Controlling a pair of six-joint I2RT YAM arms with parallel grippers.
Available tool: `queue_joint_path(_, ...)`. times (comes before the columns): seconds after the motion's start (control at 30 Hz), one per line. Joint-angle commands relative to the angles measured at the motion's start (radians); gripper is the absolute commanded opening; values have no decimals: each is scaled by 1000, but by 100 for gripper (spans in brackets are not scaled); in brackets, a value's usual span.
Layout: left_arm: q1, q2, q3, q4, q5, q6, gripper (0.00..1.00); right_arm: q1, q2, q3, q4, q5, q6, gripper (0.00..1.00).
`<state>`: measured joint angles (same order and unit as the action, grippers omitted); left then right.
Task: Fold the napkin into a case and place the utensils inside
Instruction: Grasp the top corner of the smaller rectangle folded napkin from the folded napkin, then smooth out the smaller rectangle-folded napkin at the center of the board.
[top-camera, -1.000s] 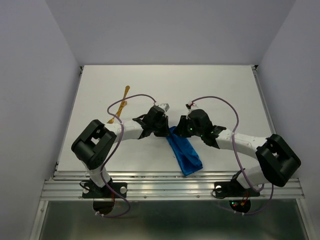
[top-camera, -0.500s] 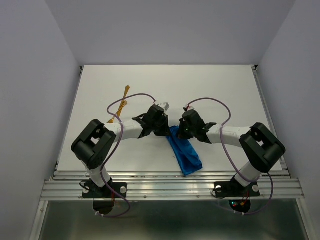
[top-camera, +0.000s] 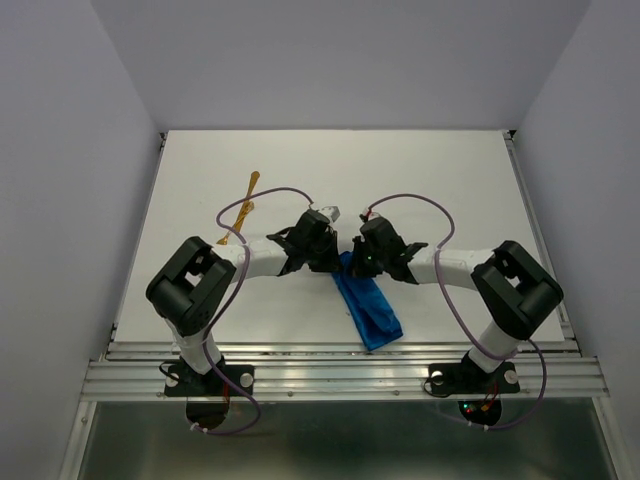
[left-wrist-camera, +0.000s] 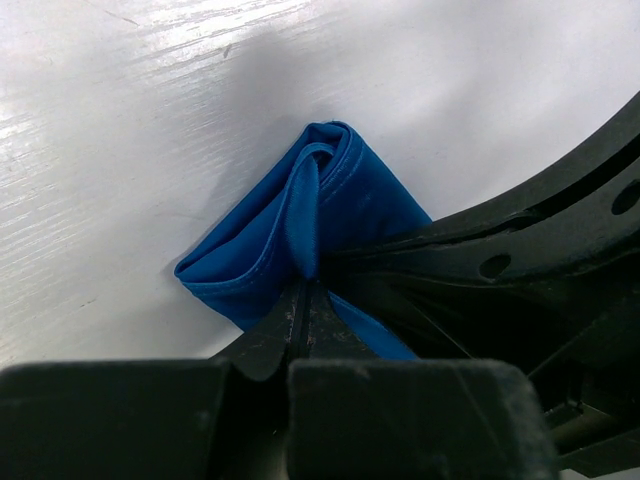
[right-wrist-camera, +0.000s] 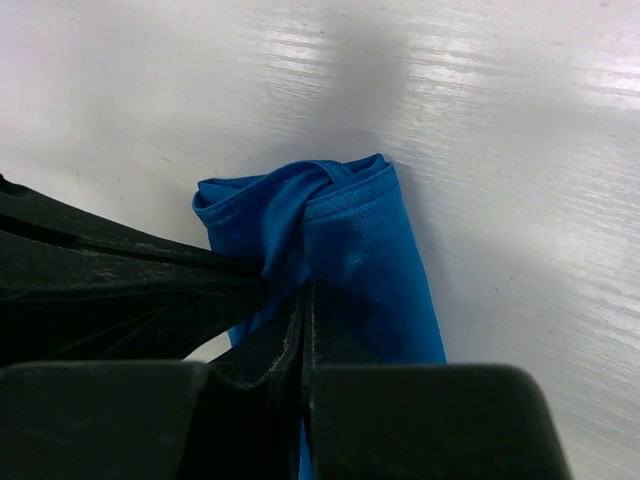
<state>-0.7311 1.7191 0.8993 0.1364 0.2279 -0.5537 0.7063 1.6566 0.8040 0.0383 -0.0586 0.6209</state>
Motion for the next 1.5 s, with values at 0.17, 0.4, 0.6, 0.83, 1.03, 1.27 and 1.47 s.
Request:
queue_joint_path(0.17,6,13,39,6,2,24,0,21,31,47,64,-67,-13,1)
queue_joint_path(0.4,6,14,70,-23,-4,51,0,30,23,64,32,-57,-7,1)
queue_joint_path(0.6,7,13,70,-32,-7,55,0,30,-90,87,-127,54,-85,9)
queue_joint_path(0.83,9,2,75,-37,-9,52,0,39,-138,83,-304,91,-167,32)
queue_joint_path(1.03,9,7,81,-37,-6,47,0,76,-173,72,-402,79,-204,49)
queue_joint_path(1.27,9,14,87,-38,-1,47,0,110,-187,55,-442,95,-213,50)
queue_joint_path(1.47,7,11,85,-38,1,46,0,153,-155,61,-442,147,-213,47)
